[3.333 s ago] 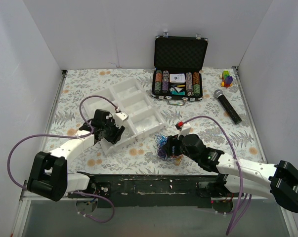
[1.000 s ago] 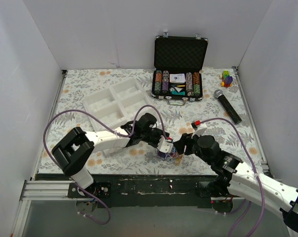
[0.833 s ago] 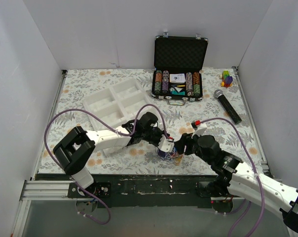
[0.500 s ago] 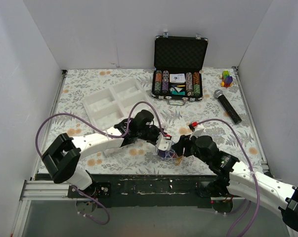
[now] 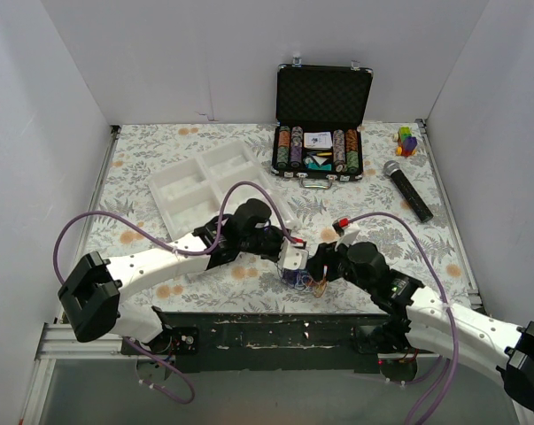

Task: Untangle the cables

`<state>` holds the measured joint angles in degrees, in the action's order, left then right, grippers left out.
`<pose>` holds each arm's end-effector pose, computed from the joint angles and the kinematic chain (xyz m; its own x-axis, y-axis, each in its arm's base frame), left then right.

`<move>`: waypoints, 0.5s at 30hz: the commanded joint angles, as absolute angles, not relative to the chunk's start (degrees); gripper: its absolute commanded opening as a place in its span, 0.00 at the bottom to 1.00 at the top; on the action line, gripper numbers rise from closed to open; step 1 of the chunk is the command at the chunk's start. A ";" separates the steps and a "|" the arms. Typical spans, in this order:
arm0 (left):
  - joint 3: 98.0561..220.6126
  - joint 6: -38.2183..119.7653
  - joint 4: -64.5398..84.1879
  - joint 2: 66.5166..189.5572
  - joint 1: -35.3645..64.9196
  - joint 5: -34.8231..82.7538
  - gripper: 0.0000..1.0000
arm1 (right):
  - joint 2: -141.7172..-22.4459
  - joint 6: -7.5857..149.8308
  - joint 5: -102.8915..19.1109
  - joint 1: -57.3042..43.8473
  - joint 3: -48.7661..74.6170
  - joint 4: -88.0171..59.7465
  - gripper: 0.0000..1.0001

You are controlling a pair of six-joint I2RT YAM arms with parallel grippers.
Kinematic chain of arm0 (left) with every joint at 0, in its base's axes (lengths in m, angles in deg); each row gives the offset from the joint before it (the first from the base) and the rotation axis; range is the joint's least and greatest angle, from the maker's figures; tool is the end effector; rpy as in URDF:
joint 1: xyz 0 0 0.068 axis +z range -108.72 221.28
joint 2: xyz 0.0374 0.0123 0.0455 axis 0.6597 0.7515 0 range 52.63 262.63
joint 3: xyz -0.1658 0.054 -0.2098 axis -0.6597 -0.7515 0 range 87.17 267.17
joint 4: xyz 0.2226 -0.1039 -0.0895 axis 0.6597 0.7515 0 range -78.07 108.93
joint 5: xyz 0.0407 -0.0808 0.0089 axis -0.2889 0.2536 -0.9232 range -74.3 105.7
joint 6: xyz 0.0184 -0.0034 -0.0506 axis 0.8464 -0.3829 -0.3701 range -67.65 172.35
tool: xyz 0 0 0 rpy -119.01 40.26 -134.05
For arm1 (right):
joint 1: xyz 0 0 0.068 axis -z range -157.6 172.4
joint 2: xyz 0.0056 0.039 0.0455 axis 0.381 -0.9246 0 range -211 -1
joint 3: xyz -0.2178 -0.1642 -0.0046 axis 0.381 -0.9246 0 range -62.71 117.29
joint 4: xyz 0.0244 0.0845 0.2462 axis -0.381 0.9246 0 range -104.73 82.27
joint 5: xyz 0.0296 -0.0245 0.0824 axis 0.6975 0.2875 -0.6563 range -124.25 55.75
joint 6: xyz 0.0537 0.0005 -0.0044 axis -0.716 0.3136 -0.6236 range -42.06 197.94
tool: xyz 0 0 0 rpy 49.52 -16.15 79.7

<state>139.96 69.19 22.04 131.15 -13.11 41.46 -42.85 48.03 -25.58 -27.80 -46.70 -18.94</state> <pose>0.1622 -0.2530 0.2577 -0.0548 0.5245 -0.8497 0.9959 0.0900 -0.0087 0.1139 0.1283 0.1966 -0.5385 0.1238 -0.8335 -0.4628 0.7831 0.4154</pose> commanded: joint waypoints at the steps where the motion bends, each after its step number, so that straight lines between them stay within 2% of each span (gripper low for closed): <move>1: 143.32 66.51 22.65 129.27 -13.39 40.23 0.00 | -43.36 49.02 -27.65 -27.52 -45.66 -23.25 0.64; 5: 148.32 62.30 22.91 129.62 -13.48 38.12 0.00 | -42.14 50.95 -29.15 -27.52 -43.03 -22.64 0.66; 11: 153.95 54.92 23.09 126.64 -13.74 39.43 0.00 | -36.78 52.71 -24.41 -27.61 -39.95 -19.83 0.71; 15: 155.81 53.32 25.28 124.62 -15.32 38.56 0.00 | -38.96 54.12 -24.05 -27.52 -36.96 -19.48 0.72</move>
